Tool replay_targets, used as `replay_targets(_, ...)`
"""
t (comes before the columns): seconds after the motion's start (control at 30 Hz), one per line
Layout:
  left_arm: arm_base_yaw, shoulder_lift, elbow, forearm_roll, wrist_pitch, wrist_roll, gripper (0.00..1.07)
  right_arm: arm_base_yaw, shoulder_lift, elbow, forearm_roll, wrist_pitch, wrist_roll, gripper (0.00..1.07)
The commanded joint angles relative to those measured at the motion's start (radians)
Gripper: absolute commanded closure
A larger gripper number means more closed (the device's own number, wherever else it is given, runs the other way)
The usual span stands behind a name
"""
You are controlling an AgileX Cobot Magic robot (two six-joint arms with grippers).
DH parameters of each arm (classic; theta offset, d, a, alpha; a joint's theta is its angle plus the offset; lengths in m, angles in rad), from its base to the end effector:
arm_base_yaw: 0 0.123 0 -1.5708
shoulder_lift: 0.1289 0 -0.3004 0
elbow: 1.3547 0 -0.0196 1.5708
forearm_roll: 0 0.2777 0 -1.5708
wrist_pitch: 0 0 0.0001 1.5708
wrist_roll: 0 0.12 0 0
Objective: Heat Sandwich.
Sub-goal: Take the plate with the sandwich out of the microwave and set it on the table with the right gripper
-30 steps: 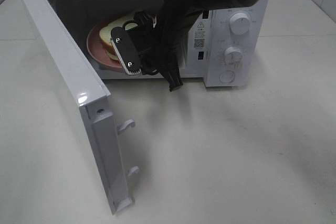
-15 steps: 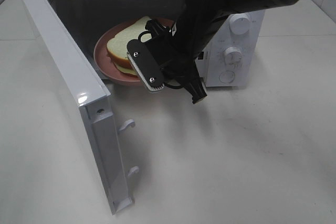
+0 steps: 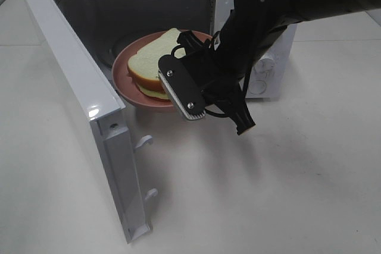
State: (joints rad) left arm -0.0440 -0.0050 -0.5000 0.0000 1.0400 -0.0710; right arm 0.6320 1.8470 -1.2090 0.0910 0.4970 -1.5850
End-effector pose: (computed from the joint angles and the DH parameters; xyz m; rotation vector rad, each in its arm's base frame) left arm 0.0295 -0.0013 0.2793 -0.0273 2.0192 -0.0730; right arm 0.3400 0.2554 0.1666 -2.3189 1.2563 -0.2476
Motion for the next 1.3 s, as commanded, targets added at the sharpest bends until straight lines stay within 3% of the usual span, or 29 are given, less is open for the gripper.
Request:
replay_targets(0.03,0.002,-0.022,0.003,-0.009,-0.004,0.004,0.09,-0.002,-0.053,0.046,0.020,-0.019,-0.008,1.07)
replay_targets(1.3,0.002,-0.022,0.003,-0.009,-0.004,0.004,0.09,-0.002,-0.643,0.590,0.018,0.020,0.156,1.07)
